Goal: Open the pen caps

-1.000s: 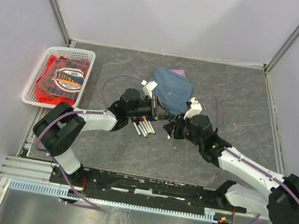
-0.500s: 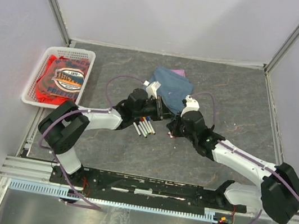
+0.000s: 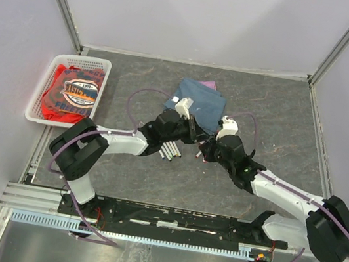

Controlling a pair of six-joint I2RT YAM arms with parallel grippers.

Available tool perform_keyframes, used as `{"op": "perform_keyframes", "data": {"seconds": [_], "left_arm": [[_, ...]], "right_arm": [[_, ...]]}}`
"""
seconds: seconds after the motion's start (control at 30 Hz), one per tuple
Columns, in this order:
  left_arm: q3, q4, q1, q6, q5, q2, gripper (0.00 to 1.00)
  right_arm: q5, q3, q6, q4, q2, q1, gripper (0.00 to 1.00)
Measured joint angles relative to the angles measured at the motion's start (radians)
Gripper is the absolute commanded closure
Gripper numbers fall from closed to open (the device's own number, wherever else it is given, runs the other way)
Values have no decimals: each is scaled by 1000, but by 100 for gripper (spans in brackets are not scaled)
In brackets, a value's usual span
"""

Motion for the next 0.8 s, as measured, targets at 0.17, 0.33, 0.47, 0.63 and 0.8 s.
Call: {"op": "perform_keyframes", "data": {"seconds": [0.17,0.33,0.47,0.63,0.8], "left_arm": [[-128,242,112,-61,222,0,97],[-152,311,276,-60,238,1,97],[-151,267,278,-45,228,-4,97],[-148,3,263,36,51,-93,97],[-155,-198,266,100,-192,-198,93]], "right_arm": [[-219,-111,46,165,-41,-53,99],[-325,-166,62,172,-97,-101,99],[-321,-163,54,141,-117,-108,99],[-178,-106,37,-34,-132,-108,98],[-17,-32,36,-168,-102,-108,94]]}}
